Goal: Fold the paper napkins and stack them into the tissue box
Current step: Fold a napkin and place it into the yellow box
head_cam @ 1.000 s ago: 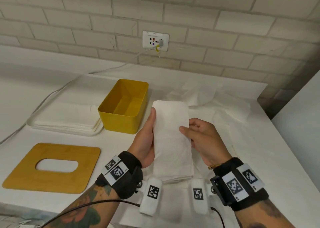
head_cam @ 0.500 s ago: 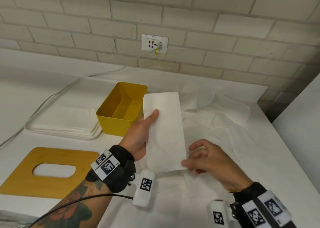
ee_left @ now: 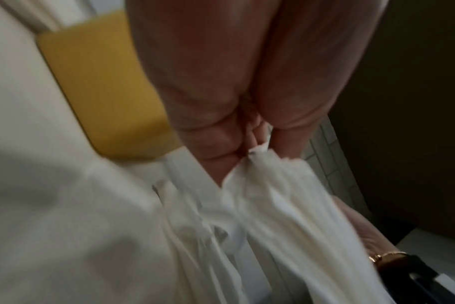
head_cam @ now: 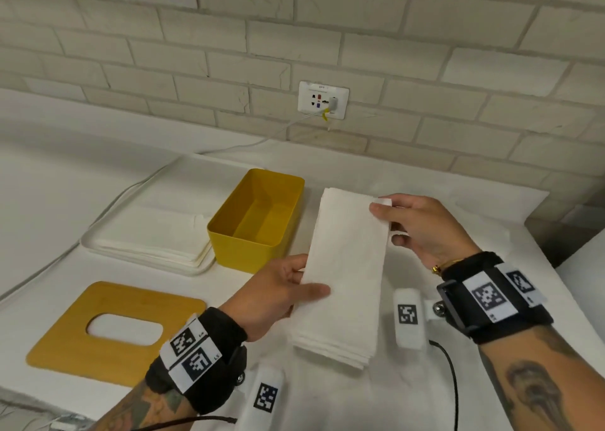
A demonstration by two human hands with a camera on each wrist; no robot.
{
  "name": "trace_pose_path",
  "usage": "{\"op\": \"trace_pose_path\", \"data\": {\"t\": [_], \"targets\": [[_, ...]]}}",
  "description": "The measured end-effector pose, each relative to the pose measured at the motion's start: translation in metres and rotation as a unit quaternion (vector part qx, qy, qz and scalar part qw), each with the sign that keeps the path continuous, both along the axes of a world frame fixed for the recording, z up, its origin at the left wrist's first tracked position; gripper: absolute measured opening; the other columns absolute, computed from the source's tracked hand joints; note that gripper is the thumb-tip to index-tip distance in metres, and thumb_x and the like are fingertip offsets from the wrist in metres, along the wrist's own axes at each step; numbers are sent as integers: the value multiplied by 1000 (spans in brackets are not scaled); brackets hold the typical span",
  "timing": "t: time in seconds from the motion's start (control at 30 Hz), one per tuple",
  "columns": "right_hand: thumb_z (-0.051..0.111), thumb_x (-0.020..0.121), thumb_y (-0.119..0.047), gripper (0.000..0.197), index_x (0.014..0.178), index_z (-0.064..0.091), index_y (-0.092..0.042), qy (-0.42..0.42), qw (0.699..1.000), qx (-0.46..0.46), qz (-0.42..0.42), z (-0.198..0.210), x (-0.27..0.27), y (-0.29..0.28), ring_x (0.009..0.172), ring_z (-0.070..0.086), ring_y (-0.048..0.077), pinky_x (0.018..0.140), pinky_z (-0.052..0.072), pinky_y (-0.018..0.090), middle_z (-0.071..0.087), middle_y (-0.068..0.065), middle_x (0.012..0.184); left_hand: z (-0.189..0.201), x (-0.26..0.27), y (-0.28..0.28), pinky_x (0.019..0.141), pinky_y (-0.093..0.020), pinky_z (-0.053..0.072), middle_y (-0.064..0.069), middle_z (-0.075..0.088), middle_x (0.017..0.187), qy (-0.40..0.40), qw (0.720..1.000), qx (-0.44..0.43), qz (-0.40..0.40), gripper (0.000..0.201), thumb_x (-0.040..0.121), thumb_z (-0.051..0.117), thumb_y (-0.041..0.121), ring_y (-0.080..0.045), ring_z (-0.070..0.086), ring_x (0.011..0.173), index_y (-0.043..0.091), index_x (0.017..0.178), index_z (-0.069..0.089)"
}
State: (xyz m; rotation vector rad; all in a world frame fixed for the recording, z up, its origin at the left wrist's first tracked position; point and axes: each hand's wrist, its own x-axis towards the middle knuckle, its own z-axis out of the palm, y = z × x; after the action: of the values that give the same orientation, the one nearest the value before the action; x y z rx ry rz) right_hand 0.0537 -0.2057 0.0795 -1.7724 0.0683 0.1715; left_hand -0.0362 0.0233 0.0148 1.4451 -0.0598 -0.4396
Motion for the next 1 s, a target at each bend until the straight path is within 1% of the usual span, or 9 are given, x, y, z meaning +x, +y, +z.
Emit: {"op": "trace_pose_path", "data": {"t": [0.07, 0.17, 0.43, 0.57, 0.63, 0.7, 0.8, 0.9, 1.0], "targets": [[75, 89, -12, 17, 106, 75, -6, 12, 1000, -2, 20, 8, 16, 4, 74, 59, 17, 56, 42, 24, 69, 10, 95, 6, -2, 21, 97, -52, 54, -13, 77, 113, -15, 999, 30, 40, 36, 90, 73, 4, -33, 72, 108, 11, 125, 69], [72, 90, -4, 13, 102, 73, -5, -5, 999, 8, 41, 22, 41, 19, 65, 56, 14, 54, 46, 22, 66, 13, 95, 24, -1, 52, 67, -22, 54, -9, 79, 96, -52, 988, 66, 129, 29, 88, 73, -1, -14, 74, 79, 10, 115, 73], [70, 89, 4, 14, 91, 68, -10, -120, 987, -60, 91, 56, 118, 102, 69, 67, 11, 60, 58, 19, 69, 6, 90, 51, 47, 110, 77, -30, 61, 3, 76, 78, -149, 916, 224, 297, 20, 87, 77, 4, -18, 74, 75, 19, 99, 76], [67, 91, 2, 16, 101, 71, -10, -153, 965, -180, 117, 36, 152, 138, 72, 63, 10, 64, 57, 19, 63, -4, 85, 40, 70, 114, 66, -14, 51, 6, 74, 82, -142, 865, 392, 279, 19, 89, 76, 12, -8, 69, 77, 29, 98, 71], [65, 92, -1, 16, 101, 71, -12, -158, 942, -257, 149, 18, 162, 151, 76, 64, 15, 66, 58, 19, 65, 1, 90, 32, 77, 110, 69, -23, 51, 6, 73, 93, -117, 838, 475, 241, 19, 92, 72, 17, -13, 67, 84, 31, 104, 68], [61, 92, -3, 17, 104, 71, -11, -164, 909, -336, 183, 0, 171, 159, 91, 65, 23, 82, 58, 28, 64, 8, 102, 27, 82, 105, 76, -33, 55, 4, 71, 102, -105, 792, 572, 184, 21, 96, 64, 20, -20, 67, 88, 29, 115, 63], [54, 92, 1, 22, 103, 69, -12, -170, 859, -423, 234, -20, 171, 170, 101, 63, 29, 82, 51, 27, 62, 13, 112, 27, 90, 95, 74, -33, 50, 1, 68, 104, -123, 711, 685, 98, 28, 99, 52, 13, -24, 66, 91, 23, 125, 53], [48, 94, 1, 27, 115, 64, -5, -145, 807, -502, 274, -33, 165, 179, 112, 59, 36, 90, 50, 32, 55, 21, 128, 32, 96, 88, 72, -31, 35, 4, 53, 80, -111, 645, 756, 39, 22, 98, 50, 10, -23, 56, 79, 22, 115, 56], [46, 99, -3, 35, 133, 54, -2, -133, 768, -557, 288, -39, 158, 183, 121, 55, 39, 99, 47, 38, 47, 23, 137, 42, 100, 78, 73, -32, 32, 4, 35, 68, -95, 609, 787, -22, 19, 94, 50, 3, -22, 45, 73, 19, 84, 52]]}}
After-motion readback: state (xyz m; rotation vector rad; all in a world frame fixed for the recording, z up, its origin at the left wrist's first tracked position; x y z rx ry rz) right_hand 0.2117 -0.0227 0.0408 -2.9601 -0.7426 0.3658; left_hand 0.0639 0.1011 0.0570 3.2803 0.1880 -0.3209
